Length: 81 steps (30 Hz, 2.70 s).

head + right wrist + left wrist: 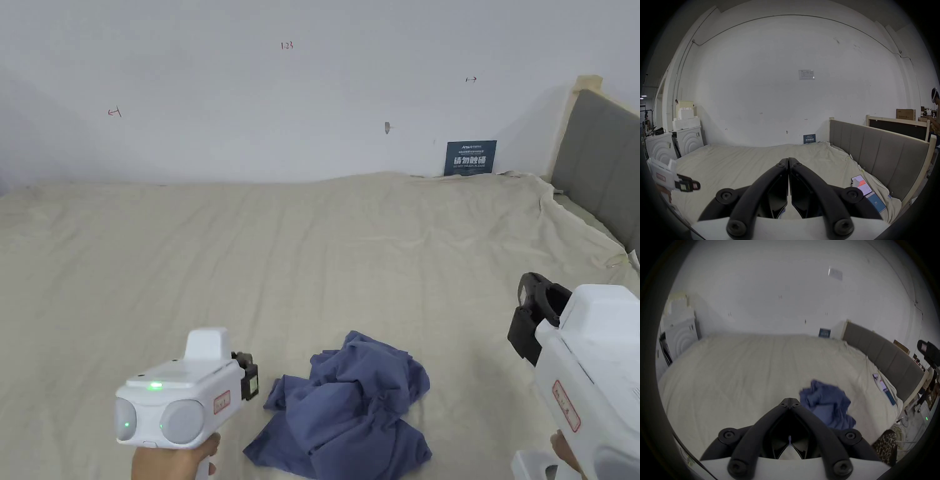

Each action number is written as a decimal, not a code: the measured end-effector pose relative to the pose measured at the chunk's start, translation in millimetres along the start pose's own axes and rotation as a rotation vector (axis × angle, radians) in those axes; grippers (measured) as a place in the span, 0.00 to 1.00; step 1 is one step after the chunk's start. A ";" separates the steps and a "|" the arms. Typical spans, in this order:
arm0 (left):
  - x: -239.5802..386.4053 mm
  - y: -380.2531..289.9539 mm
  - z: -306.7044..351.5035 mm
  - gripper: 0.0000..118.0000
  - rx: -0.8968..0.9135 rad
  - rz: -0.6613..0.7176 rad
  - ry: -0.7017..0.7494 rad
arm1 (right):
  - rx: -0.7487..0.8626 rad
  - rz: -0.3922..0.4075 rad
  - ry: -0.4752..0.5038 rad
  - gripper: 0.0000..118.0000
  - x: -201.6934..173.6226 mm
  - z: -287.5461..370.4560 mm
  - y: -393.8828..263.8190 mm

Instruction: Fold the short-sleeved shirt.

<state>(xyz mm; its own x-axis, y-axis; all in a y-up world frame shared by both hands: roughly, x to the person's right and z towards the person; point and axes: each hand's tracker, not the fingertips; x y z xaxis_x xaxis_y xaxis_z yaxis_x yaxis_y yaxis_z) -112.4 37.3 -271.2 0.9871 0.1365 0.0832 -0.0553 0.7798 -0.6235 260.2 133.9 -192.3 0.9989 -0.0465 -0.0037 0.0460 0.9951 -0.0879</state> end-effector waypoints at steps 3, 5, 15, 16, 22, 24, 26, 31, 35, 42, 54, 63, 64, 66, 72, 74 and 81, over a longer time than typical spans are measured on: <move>-1.6 -17.7 -23.3 0.08 -0.086 0.070 -0.021 | -0.010 0.000 -0.001 0.00 3.7 -2.7 -4.6; -4.4 -28.1 -36.2 0.25 -0.131 0.110 -0.008 | -0.019 -0.001 -0.007 0.00 7.0 -5.1 -7.5; -15.2 -66.3 -96.6 0.73 -0.361 0.118 0.119 | -0.064 -0.010 -0.038 0.00 20.7 -13.6 -19.3; -15.4 -69.0 -101.4 0.71 -0.379 0.107 0.121 | -0.068 -0.012 -0.039 0.00 21.1 -13.9 -19.8; -6.0 -81.4 -116.9 0.29 -0.434 0.045 0.098 | -0.088 -0.008 -0.048 0.00 24.8 -17.8 -23.8; 3.0 -84.4 -116.7 0.26 -0.424 -0.056 0.130 | -0.093 -0.011 -0.050 0.00 26.3 -19.1 -24.7; 6.9 -86.0 -118.2 0.15 -0.428 -0.107 0.126 | -0.098 -0.008 -0.050 0.00 26.4 -20.9 -25.2; 3.0 -78.8 -109.7 0.01 -0.360 -0.034 0.044 | -0.131 -0.003 -0.038 0.00 26.1 -32.8 -30.8; -2.1 -64.1 -76.4 0.01 -0.258 0.012 -0.019 | -0.228 -0.013 -0.003 0.00 27.0 -59.9 -41.7; -8.6 -39.9 -46.9 0.00 -0.186 0.022 -0.084 | -0.483 -0.056 0.054 0.16 18.9 -138.7 -78.8; -27.6 -32.7 -59.8 0.00 -0.178 0.061 -0.128 | -0.815 -0.016 0.065 0.68 -5.2 -256.5 -183.2; -31.0 -33.7 -64.1 0.00 -0.185 0.076 -0.138 | -0.880 0.106 0.066 0.25 -40.9 -257.5 -211.9; -31.2 -34.0 -64.1 0.00 -0.186 0.077 -0.138 | -0.886 0.129 0.061 0.13 -43.5 -258.4 -214.5; -31.5 -34.4 -64.2 0.00 -0.185 0.079 -0.137 | -0.884 0.152 0.079 0.02 -46.4 -256.5 -216.4; -32.4 -37.2 -60.5 0.00 -0.174 0.092 -0.136 | -0.786 0.066 0.093 0.01 -26.8 -236.5 -193.5; -33.6 -37.4 -59.3 0.00 -0.170 0.109 -0.139 | -0.739 0.032 0.115 0.01 -19.8 -227.6 -176.8; -48.4 -24.1 -42.1 0.00 -0.115 0.198 -0.140 | -0.522 -0.019 0.078 0.01 9.5 -187.9 -98.6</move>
<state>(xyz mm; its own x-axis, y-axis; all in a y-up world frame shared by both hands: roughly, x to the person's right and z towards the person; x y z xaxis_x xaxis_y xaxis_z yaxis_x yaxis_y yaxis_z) -152.5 -13.9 -292.9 0.9281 0.3687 0.0522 -0.2201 0.6564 -0.7216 263.7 18.9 -370.8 0.9935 -0.0903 -0.0697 0.0343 0.8191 -0.5727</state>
